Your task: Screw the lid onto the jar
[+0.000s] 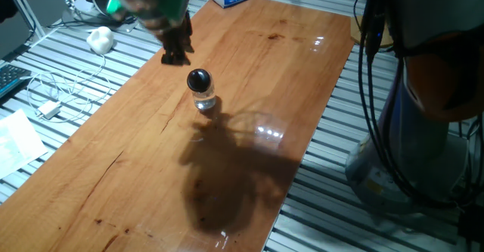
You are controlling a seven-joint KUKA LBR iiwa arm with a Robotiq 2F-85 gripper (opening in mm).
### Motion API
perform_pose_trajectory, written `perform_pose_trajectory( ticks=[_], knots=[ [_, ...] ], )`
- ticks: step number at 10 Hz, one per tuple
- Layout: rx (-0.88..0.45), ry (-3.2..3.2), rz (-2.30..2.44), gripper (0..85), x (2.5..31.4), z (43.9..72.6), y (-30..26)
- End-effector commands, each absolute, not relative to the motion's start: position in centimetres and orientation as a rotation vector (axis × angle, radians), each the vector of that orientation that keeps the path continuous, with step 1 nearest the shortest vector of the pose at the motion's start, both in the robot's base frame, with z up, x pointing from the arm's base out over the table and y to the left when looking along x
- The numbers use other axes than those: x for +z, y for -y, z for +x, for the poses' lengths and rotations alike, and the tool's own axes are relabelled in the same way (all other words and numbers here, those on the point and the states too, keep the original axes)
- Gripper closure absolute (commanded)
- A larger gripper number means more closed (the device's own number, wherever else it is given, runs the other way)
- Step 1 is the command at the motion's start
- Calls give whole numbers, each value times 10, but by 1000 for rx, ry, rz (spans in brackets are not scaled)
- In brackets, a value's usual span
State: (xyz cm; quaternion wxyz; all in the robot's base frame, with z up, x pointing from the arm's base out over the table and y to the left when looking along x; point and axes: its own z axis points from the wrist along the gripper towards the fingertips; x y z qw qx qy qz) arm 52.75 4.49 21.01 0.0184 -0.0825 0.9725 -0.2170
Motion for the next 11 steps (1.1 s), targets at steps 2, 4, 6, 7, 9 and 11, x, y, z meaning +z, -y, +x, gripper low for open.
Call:
perform_pose_trajectory(
  ticks=[2,4,6,7,9,11],
  knots=[
    [-701,-3016,-265,340,204,531,-46],
    [-726,-3005,-277,340,196,534,-49],
    [-715,-3009,-276,340,185,535,-46],
    [-711,-2997,-272,340,176,533,-44],
    [-712,-2990,-265,340,167,529,-44],
    [-709,-2987,-270,340,165,528,-40]
  ],
)
